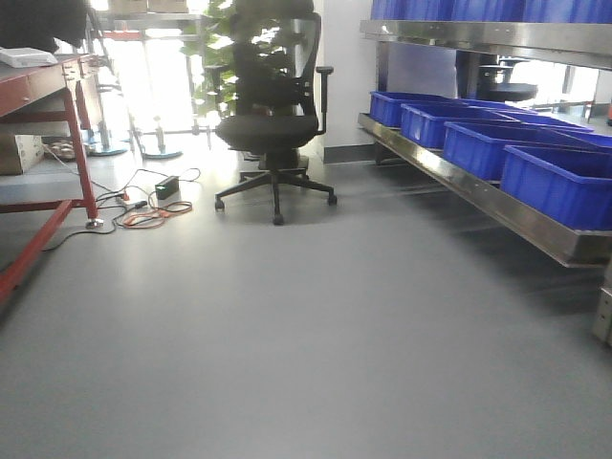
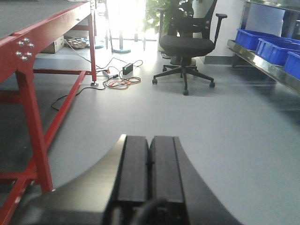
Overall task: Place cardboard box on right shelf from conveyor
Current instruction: 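Drive the base toward the steel shelf rack holding the box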
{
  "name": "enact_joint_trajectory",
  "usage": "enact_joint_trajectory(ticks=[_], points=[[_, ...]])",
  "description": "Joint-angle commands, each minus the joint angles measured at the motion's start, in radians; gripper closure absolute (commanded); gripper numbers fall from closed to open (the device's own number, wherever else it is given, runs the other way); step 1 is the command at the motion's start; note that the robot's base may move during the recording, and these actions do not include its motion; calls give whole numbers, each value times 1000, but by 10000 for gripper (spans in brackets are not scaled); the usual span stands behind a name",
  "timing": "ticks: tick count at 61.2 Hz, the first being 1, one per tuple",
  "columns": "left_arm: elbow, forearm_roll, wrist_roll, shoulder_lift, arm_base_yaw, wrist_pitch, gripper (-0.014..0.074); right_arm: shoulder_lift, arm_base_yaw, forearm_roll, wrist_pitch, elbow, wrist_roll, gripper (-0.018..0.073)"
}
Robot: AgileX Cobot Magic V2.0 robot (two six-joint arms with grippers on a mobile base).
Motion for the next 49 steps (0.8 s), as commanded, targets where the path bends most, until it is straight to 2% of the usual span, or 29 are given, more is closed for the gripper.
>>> enact_joint_trajectory(ticks=[1,49], points=[[9,-6,0,-16,-5,-85,713,17,-8,-19,-106,-30,-5,282],[9,-6,0,-16,-5,-85,713,17,-8,-19,-106,-30,-5,282]])
